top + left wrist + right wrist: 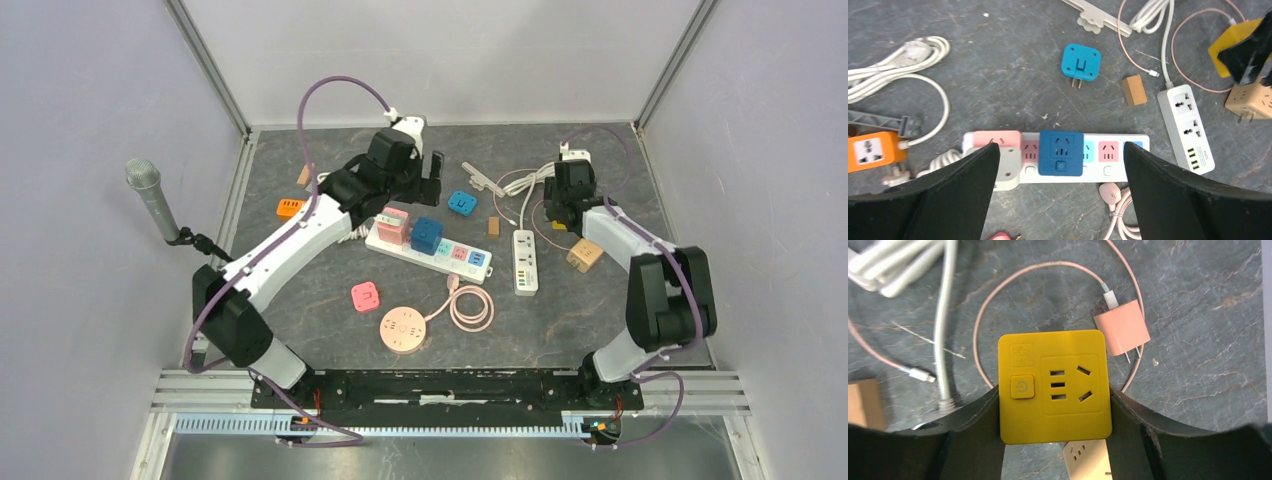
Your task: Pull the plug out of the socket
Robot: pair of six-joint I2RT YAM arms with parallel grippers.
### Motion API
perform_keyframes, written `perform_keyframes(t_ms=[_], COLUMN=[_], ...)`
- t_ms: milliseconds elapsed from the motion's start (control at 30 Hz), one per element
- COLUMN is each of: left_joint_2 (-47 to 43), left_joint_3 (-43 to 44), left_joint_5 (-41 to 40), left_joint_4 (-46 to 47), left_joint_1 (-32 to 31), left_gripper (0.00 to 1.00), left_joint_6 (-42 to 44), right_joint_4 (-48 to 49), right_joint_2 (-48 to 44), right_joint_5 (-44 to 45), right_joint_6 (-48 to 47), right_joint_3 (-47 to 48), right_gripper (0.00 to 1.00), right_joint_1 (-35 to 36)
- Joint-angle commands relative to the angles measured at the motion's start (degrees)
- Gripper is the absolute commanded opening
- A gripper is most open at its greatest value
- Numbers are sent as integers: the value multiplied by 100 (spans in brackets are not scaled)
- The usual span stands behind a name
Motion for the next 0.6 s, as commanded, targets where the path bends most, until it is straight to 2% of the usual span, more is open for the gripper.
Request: perform_keyframes(t_ms=[0,133,333,433,567], left_joint_2=[-626,-932,-1241,-1270,-1264], left_joint_3=[-208,-493,-988,-1071,-1116], left_joint_5=[-384,-430,-476,-456,-183], left_joint_4=[175,211,325,303,321], left_joint_1=[185,366,485,629,914], left_gripper=[100,100,100,100,100], left_joint_6=[129,24,-212,-530,-848], right_joint_4=[-184,-269,-388,-330,-220], right_joint_2=[490,835,1103,1005,770], right_joint_5=[560,685,865,630,153], right_joint_6=[139,-21,-279,-343,-362], right_joint_3=[522,718,939,954,918], right_gripper=[13,24,54,72,83], right_joint_1=[25,26,26,26,26])
